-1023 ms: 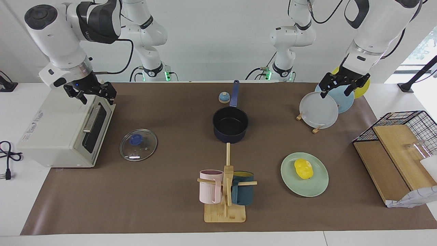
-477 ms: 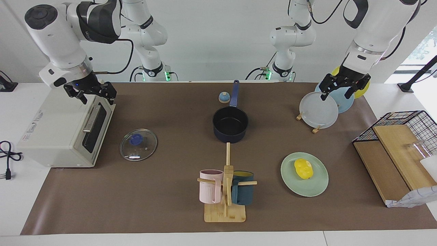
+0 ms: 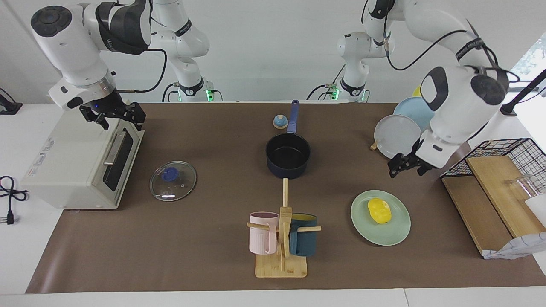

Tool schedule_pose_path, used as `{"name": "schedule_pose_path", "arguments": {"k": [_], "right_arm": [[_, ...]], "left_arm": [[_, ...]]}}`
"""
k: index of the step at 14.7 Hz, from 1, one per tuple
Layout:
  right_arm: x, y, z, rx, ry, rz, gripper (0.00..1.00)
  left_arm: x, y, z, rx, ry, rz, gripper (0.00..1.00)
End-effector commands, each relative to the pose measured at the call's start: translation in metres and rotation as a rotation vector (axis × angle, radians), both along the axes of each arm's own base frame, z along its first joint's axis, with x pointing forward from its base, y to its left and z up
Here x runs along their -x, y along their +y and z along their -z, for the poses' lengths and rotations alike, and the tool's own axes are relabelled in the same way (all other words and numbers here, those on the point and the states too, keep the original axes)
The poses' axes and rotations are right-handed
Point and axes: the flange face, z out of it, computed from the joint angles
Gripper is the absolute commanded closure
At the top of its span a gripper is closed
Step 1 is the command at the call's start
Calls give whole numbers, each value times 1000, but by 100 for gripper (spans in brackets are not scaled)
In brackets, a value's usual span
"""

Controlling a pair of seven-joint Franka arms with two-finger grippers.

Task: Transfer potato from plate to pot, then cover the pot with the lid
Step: 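Reach the left gripper to the yellow potato and grasp it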

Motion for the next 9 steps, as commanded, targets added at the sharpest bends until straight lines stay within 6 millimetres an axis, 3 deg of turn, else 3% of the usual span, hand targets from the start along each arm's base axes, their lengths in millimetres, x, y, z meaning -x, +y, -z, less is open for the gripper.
{"name": "schedule_pose_path", "arguments": {"k": [1,2,4,9], "right_arm": [[3,0,-1,-19,4,20,0],[3,0,-2,-18,3,20,0],[3,0,-1,-19,4,20,0],[3,0,-2,-18,3,20,0]], "left_arm": [[-28,-14,55,9,3,7,0],[-29,-30,65,10,-13,26,0],[-30,-28,69,8,-17,24,0],[-22,-30,101,-5,21,-35,0]]}}
